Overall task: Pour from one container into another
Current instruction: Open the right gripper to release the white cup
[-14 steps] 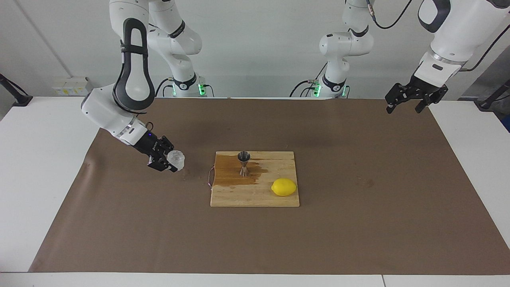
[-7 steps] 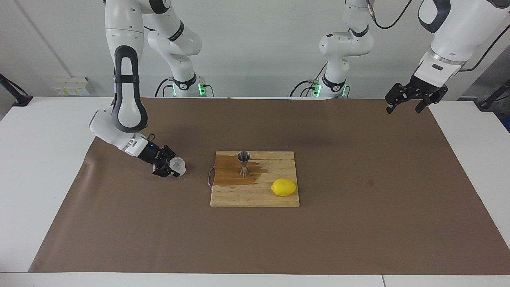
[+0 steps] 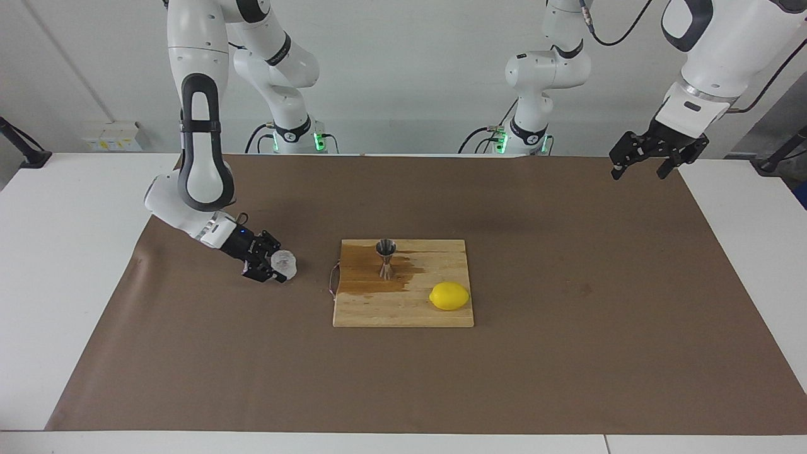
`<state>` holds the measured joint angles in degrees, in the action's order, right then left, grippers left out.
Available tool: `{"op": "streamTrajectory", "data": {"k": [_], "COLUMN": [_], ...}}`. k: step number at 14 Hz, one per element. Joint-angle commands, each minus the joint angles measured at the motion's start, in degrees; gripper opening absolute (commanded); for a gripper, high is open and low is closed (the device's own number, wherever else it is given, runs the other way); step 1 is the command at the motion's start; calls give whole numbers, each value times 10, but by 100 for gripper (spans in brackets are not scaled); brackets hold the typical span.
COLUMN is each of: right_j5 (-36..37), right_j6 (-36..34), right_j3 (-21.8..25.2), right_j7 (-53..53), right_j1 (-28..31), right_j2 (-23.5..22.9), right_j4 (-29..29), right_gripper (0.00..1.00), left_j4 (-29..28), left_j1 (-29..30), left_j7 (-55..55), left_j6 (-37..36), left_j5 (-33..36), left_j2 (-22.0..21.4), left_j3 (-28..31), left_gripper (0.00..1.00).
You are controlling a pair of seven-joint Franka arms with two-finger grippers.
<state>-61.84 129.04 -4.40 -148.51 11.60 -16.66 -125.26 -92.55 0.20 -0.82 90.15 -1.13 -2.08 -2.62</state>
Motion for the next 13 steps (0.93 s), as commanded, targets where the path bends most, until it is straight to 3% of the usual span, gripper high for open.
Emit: {"op": "streamTrajectory", "data": {"k": [1,4,9,13], "right_j5": [-14,24,185,274], "right_j6": [5,4,-23,-58], "right_j3": [-2,0,-1,-1], "right_j7": [-12,39,259,469], "right_j1": [2,-9,-12,-12], "right_j2": [0,37,112,130], "right_j4": [5,5,5,5], "right_gripper": [100,100,100,100], "left_j4": [-10,-10,-10,-10], "left_j1": [2,2,2,2], "left_j7": [-2,-1,-1,-1], "left_j6": [3,2,2,2], "left_j5": [-3,-3,-3,-3], "left_j2": [-9,-9,-9,-9], "left_j3": [-1,-1,-1,-1], "left_gripper": [100,100,100,100]}}
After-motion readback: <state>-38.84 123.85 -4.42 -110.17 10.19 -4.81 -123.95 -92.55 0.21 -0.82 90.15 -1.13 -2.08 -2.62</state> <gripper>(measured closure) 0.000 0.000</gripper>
